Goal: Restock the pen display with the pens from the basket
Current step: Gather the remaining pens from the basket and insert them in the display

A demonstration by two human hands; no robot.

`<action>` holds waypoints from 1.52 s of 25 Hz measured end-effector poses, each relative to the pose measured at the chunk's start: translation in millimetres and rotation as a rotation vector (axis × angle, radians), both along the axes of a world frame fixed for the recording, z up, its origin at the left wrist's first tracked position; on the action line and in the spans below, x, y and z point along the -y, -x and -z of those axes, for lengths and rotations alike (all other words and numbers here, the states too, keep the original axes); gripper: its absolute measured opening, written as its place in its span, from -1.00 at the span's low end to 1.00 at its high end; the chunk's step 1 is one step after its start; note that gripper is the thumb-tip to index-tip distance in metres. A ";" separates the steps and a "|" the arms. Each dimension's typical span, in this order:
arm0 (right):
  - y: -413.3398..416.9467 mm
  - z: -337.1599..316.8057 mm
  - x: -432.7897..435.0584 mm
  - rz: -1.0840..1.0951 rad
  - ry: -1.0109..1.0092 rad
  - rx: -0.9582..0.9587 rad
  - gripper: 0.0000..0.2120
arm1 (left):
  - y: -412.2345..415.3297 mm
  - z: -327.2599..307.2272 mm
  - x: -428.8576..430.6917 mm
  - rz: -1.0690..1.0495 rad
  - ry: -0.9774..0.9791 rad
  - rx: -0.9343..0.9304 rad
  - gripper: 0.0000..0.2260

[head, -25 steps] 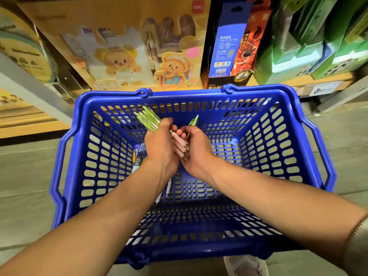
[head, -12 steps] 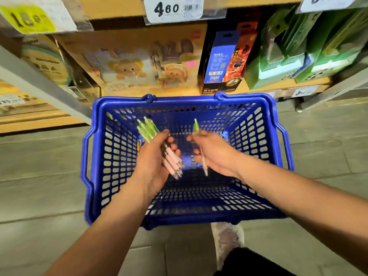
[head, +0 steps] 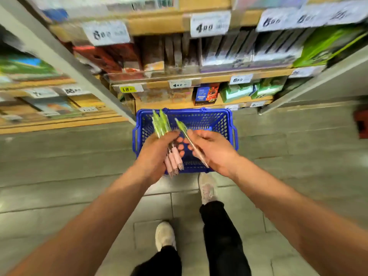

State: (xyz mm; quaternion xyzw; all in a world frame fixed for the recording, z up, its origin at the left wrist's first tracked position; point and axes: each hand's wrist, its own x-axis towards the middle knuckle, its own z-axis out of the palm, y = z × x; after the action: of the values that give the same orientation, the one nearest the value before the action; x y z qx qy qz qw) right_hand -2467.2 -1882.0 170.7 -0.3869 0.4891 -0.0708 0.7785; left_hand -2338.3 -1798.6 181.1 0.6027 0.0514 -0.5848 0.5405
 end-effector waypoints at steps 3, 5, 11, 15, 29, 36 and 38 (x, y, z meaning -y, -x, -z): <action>12.8 -95.9 -23.3 0.055 -0.012 0.048 -0.92 | 5.7 -100.4 -18.7 0.056 0.021 0.027 -0.92; 26.1 -163.5 -44.3 0.092 -0.008 0.085 -0.94 | 9.1 -170.9 -38.8 0.087 0.053 0.007 -0.89; 69.0 -320.9 -94.2 0.132 -0.001 0.171 -0.96 | 39.3 -314.1 -93.2 0.224 0.105 -0.106 -0.80; 91.2 -381.1 -94.0 0.178 0.006 0.246 -0.94 | 59.6 -358.5 -102.8 0.263 0.195 0.029 -0.84; 165.2 -423.3 61.2 0.022 -0.001 0.290 -0.65 | 134.6 -420.0 23.0 0.091 0.196 0.177 -0.88; 129.1 -416.1 108.2 0.038 0.007 0.292 -0.64 | 106.1 -409.2 61.0 0.074 0.244 0.191 -0.84; 115.0 -411.9 122.6 0.085 0.027 0.291 -0.70 | 89.2 -398.4 77.7 0.077 0.264 0.177 -0.83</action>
State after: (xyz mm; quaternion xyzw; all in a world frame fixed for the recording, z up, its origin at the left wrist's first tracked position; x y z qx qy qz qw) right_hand -2582.3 -2004.6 582.6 -0.3620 0.3862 -0.1657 0.8321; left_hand -2427.5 -1876.3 579.5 0.5773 -0.0968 -0.5514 0.5945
